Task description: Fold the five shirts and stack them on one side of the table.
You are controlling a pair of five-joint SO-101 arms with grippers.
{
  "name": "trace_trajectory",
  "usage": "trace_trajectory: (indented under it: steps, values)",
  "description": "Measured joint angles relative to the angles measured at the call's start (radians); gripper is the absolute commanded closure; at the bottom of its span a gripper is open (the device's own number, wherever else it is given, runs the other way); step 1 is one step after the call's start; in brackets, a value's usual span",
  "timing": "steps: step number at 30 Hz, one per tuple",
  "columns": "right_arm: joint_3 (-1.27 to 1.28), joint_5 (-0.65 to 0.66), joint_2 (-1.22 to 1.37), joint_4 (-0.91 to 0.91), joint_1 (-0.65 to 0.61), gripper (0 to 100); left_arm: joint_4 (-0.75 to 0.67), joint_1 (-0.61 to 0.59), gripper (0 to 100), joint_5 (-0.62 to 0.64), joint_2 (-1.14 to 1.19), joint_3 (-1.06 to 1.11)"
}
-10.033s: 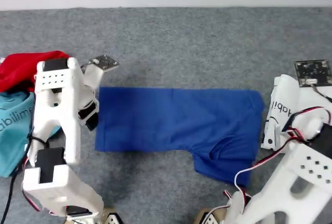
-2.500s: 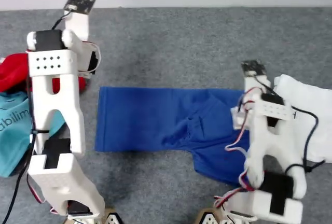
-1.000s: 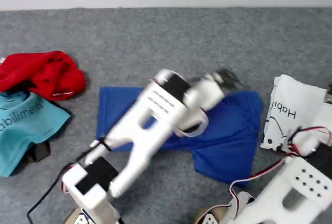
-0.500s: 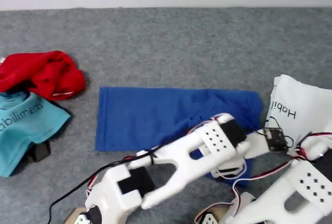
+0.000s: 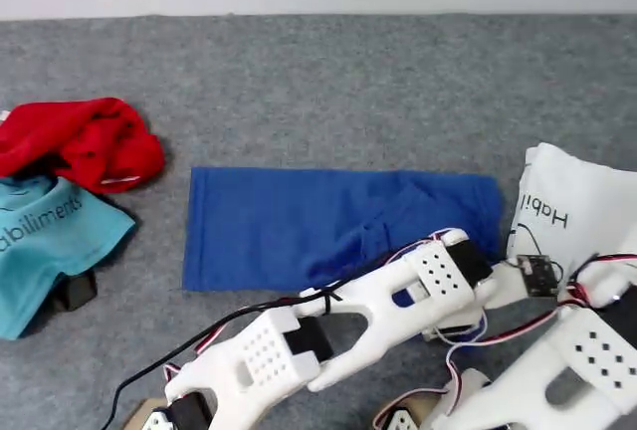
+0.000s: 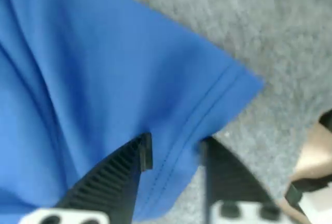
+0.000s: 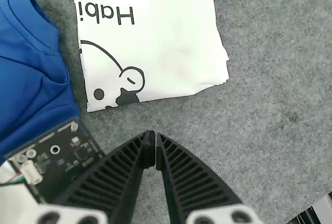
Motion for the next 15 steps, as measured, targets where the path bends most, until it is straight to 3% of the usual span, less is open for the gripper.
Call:
trace_trajectory:
  steps: [9, 15]
  values:
    - [-0.002, 0.014, -0.014, -0.003, 0.005, 98.3, 0.167, -0.023, 98, 0.008, 0.003, -0.262]
    - [0.0, 0.018, -0.011, 0.0, 0.003, 98.3, 0.164, -0.084, 98, 0.003, 0.002, -0.354]
